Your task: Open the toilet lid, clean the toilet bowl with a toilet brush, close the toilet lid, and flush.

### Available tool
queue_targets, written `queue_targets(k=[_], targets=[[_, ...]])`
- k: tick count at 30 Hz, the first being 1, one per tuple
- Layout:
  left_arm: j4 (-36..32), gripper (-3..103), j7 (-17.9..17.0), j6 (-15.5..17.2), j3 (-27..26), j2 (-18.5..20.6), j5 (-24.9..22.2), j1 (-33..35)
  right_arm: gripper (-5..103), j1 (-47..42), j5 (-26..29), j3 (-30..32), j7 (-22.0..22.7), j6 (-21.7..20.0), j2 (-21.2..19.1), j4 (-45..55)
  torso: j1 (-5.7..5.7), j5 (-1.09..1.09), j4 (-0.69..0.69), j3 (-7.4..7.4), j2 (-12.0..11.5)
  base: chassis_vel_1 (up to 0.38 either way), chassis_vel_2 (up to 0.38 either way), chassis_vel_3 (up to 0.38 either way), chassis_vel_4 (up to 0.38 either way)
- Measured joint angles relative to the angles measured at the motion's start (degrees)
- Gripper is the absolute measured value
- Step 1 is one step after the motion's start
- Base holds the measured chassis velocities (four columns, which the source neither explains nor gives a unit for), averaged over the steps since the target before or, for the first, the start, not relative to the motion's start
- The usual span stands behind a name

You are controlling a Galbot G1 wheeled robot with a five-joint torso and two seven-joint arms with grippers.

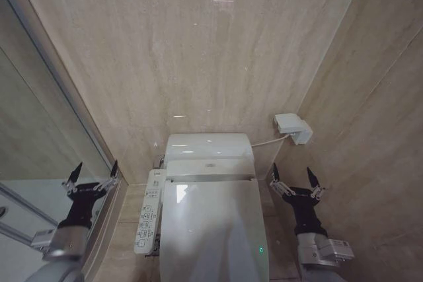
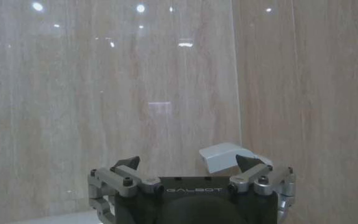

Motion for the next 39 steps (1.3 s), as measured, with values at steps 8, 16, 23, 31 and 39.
queue_targets(k=[8,16,23,31,39], targets=[[-4.65,100,-0.10,5.88,-1.73,-0.67,-1.03,3.26,100,0.00,0.00,0.00,0.01,0.00,0.00,0.00,0.00,0.00,-0.01,0.00,0.00,0.000,0.000,0.000,0.000],[-4.43,100,-0.16,6.20,-1.10,-0.87,-1.23,3.46,100,0.00,0.00,0.00,0.01,0.00,0.00,0.00,0.01,0.00,0.00,0.00,0.00,0.000,0.000,0.000,0.000],[-3.18,100,1.37,3.50,-0.88,-0.57,-0.33,3.38,100,0.00,0.00,0.00,0.00,0.00,0.00,0.00,0.01,0.00,0.00,0.00,0.00,0.000,0.000,0.000,0.000],[-3.03,100,2.64,2.53,-0.91,-0.52,0.01,3.73,100,0.00,0.00,0.00,0.01,0.00,0.00,0.00,0.01,0.00,-0.01,0.00,0.00,0.000,0.000,0.000,0.000],[-3.10,100,2.70,2.56,-0.92,-0.52,0.09,3.76,100,0.00,0.00,0.00,0.01,0.00,0.00,0.00,0.01,0.00,-0.01,0.00,0.00,0.000,0.000,0.000,0.000]])
